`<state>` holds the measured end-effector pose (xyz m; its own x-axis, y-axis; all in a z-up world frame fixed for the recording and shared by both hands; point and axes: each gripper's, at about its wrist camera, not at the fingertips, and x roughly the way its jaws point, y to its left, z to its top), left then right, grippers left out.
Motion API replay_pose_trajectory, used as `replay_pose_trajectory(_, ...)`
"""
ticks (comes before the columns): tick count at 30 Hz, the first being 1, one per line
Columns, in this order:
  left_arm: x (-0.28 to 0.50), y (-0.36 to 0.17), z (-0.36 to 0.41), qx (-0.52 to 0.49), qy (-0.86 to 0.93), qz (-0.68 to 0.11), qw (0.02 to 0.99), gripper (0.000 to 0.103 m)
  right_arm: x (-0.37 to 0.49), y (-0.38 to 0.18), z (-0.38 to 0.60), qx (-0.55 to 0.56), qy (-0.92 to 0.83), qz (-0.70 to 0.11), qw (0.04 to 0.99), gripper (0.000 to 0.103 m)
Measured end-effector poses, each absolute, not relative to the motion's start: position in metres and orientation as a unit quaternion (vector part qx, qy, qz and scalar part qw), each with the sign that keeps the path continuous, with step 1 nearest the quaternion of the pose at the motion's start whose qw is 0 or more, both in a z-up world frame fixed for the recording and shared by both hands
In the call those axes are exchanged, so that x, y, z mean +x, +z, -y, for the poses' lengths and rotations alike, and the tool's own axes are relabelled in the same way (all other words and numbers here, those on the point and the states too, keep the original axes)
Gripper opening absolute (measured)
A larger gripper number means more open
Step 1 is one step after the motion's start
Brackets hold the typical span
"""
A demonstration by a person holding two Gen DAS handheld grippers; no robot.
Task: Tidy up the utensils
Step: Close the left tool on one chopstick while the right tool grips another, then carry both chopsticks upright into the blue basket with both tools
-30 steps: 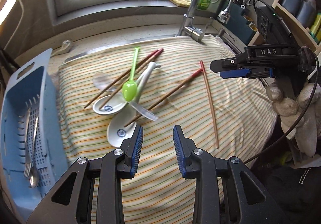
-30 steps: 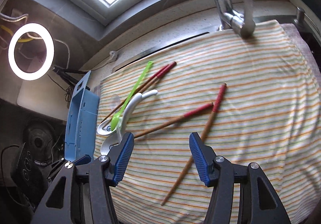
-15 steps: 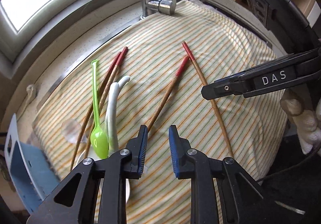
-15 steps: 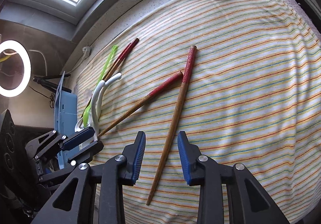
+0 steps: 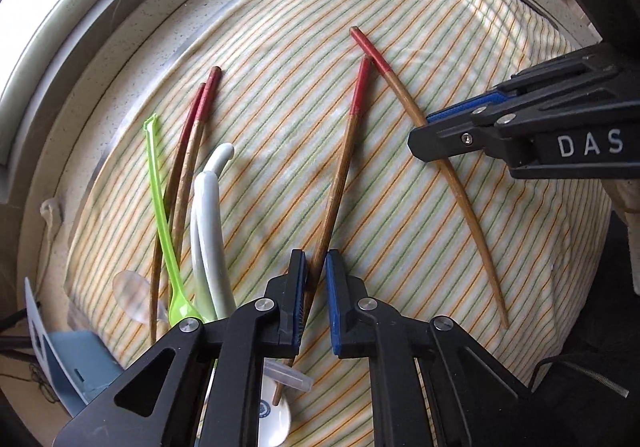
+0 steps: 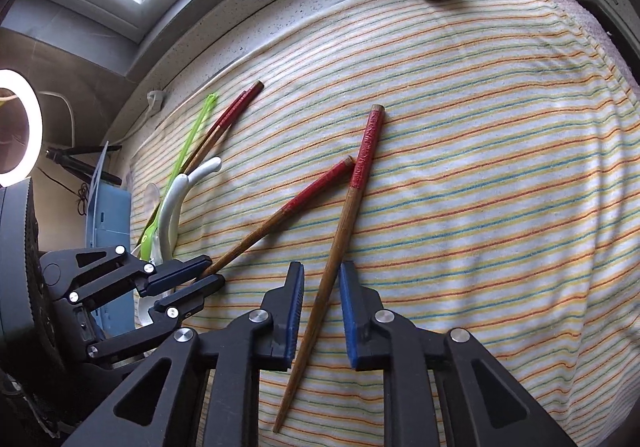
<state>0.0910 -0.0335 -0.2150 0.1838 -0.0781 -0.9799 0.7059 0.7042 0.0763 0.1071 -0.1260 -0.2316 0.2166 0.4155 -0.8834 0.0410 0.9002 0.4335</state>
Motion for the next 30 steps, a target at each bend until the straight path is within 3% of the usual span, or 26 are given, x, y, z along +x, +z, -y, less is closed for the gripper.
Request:
replay_pose_trajectory(16, 0.09, -0.217, 0.04, 0.118, -0.277, -0.593, 0.747, 0.005, 0.095, -0.237, 0.159, 0.254, 0.124, -0.607, 0.743, 0.007)
replay_pose_trajectory(20, 0.088, -0.216, 0.033, 0.1, -0.26, -0.587, 0.76, 0.009, 0.09, -0.238, 0.168, 0.276, 0.12, -0.603, 0.739, 0.006)
replay_pose_trajectory(30, 0.084, -0.213, 0.036, 0.073, -0.254, -0.577, 0.773, 0.005, 0.084, -0.233, 0.181, 0.288, 0.117, -0.593, 0.743, 0.006)
